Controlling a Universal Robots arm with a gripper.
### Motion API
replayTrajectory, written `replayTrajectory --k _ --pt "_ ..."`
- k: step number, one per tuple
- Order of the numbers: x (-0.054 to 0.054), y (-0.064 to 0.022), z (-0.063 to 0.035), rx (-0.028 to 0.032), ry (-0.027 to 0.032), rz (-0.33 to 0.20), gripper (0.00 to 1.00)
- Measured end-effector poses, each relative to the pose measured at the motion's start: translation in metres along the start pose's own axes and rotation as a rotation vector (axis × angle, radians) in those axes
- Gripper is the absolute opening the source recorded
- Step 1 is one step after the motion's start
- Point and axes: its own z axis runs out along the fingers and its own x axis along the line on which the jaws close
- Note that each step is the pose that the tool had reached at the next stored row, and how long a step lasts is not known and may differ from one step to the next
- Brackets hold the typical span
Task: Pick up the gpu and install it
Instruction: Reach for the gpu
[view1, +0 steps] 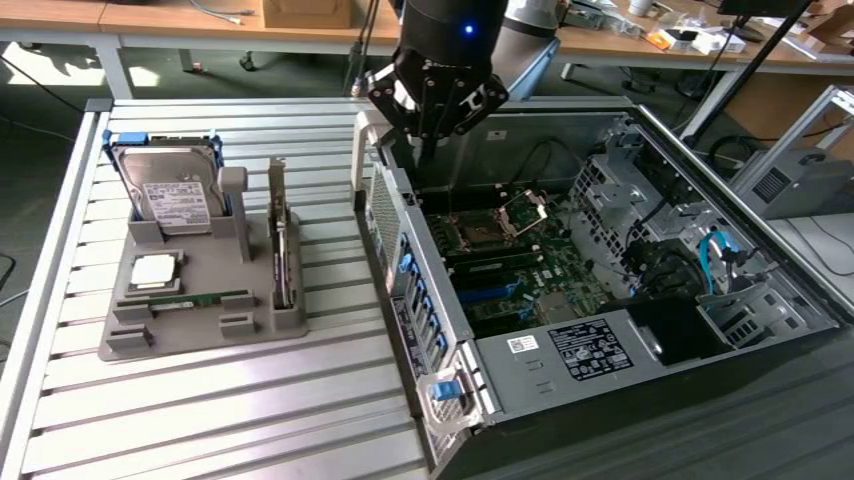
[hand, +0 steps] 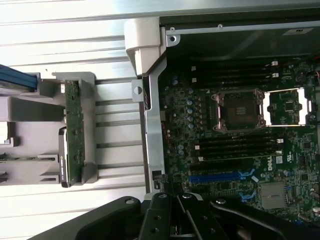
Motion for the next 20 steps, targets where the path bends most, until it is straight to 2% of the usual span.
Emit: replayTrajectory --k 20 --pt "0.0063 -0.0005 -0.0001 0.0 -0.0001 0.0 0.1"
